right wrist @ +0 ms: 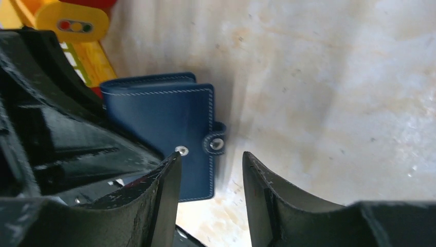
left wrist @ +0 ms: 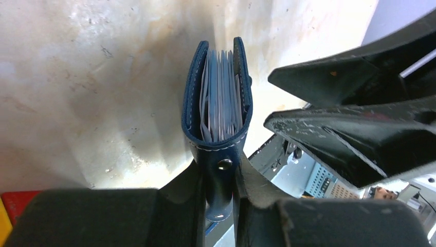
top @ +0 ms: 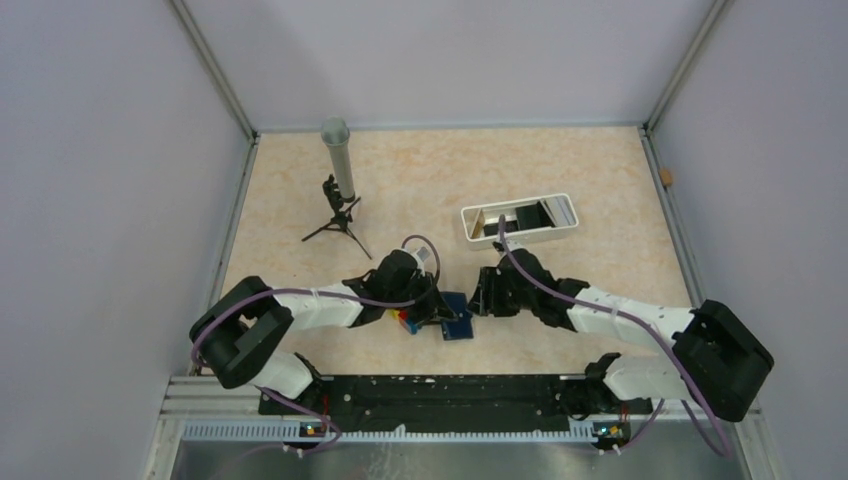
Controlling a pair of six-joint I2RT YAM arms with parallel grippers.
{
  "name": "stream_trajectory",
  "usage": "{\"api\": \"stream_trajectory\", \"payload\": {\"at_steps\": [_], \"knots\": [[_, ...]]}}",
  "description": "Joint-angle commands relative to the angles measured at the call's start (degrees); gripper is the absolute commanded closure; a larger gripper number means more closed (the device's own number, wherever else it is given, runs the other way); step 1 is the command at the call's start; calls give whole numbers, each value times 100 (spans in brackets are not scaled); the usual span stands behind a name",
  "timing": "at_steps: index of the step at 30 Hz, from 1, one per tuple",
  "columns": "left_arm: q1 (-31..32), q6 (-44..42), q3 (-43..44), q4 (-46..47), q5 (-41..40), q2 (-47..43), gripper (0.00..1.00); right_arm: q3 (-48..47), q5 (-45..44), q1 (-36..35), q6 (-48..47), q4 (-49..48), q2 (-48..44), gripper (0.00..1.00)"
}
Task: Put the credit cards into the card holder
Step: Close the card holder at the center of the board.
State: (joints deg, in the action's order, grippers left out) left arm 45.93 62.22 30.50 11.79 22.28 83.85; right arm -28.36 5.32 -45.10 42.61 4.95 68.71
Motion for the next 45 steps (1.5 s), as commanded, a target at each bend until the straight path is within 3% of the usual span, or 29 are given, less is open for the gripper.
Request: {"api": "stream_trajectory", "payload": {"at_steps": [1,9,23,30,45], "knots": [[17,-256,220,-755,-435,1,100,-592,-797,-348,-49,53,297,55],[34,-629,683,-1748,-765,59,100,-775,-969,-474,-73,5,688,56],[47,-640,797,-1909,-760,101,100,-1325,-1478,-1036,-164,268,1327,58],[52,-666,836,-1981,-809,61,100,-1702,-2210,-1200,-34,1128,1557,68],[58,-711,904,-2093,-866,67,100,-1759,-2364,-1372,90,1392,1362,79]]}}
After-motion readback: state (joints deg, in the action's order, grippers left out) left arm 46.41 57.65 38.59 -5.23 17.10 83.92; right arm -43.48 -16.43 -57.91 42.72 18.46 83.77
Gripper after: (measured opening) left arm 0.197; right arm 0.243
